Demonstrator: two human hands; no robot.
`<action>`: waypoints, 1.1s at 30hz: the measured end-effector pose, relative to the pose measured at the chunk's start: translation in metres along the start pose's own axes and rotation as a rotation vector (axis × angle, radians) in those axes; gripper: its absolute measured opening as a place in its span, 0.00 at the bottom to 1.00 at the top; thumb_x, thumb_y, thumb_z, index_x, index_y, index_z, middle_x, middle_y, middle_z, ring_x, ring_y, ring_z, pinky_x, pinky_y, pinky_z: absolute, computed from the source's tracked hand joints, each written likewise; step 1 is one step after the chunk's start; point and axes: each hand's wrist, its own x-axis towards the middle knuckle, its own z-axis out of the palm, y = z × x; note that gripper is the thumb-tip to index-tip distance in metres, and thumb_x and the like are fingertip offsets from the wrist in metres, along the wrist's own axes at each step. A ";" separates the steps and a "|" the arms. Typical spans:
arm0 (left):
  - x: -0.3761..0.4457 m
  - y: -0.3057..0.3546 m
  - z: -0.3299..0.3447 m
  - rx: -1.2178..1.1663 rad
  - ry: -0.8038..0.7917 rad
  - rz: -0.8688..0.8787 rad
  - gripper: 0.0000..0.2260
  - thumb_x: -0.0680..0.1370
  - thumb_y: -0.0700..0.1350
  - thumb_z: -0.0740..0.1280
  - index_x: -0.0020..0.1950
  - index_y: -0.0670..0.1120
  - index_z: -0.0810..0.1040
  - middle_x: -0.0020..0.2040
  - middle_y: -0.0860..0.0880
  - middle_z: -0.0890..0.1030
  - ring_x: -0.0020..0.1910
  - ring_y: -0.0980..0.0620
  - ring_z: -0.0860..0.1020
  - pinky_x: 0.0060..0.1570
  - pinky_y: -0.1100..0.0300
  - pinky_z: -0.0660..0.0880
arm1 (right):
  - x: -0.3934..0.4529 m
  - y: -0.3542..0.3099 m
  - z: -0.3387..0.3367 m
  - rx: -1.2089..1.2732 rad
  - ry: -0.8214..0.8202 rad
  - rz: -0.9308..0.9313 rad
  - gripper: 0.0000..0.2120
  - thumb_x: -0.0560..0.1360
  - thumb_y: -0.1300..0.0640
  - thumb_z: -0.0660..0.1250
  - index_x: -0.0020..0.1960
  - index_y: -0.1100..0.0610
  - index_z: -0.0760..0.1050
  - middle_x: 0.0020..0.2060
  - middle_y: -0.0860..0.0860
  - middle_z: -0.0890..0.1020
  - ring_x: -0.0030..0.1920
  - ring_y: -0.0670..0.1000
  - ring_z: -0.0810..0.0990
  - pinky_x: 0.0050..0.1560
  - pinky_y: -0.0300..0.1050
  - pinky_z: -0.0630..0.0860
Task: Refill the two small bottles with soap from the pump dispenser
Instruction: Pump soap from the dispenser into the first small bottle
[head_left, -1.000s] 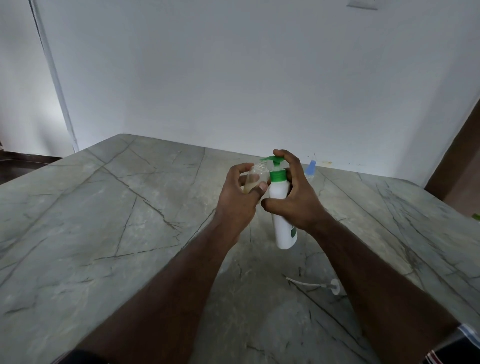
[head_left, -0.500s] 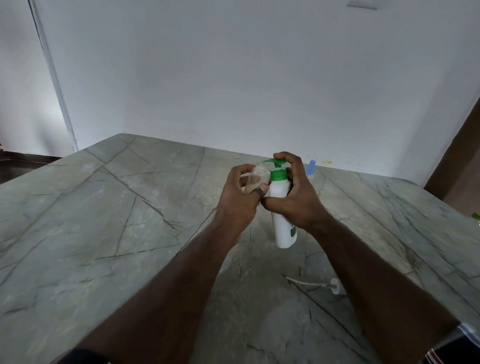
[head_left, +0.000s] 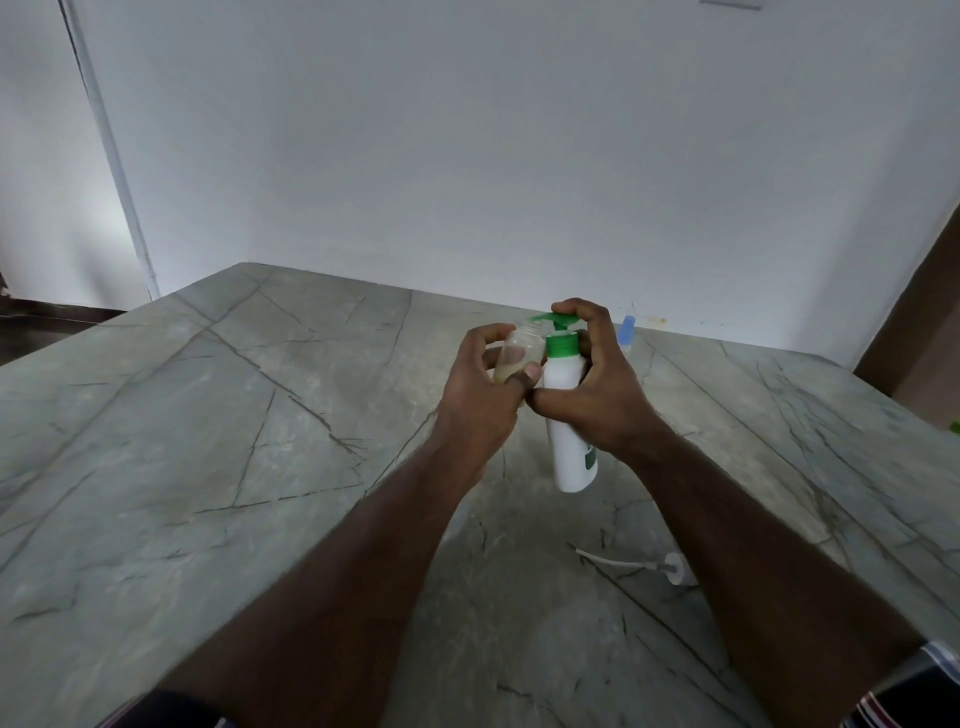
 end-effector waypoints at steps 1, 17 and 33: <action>0.000 0.000 0.000 0.000 -0.002 -0.001 0.18 0.78 0.42 0.71 0.63 0.58 0.70 0.51 0.63 0.74 0.51 0.62 0.76 0.48 0.62 0.79 | 0.000 0.001 0.000 0.002 0.002 0.002 0.42 0.62 0.67 0.77 0.68 0.49 0.61 0.57 0.49 0.76 0.52 0.48 0.80 0.48 0.41 0.81; 0.000 0.001 -0.001 -0.015 -0.008 -0.007 0.18 0.78 0.42 0.70 0.64 0.57 0.70 0.54 0.61 0.74 0.52 0.61 0.76 0.46 0.64 0.79 | 0.000 0.000 0.000 0.003 -0.006 0.007 0.42 0.62 0.66 0.77 0.68 0.47 0.61 0.55 0.43 0.76 0.50 0.45 0.80 0.47 0.40 0.81; 0.000 0.003 0.000 0.000 0.019 -0.012 0.19 0.79 0.43 0.70 0.66 0.56 0.70 0.59 0.57 0.75 0.53 0.60 0.77 0.47 0.63 0.79 | -0.001 -0.002 -0.001 0.017 -0.030 0.017 0.45 0.62 0.67 0.77 0.71 0.46 0.59 0.59 0.46 0.75 0.52 0.46 0.80 0.49 0.42 0.81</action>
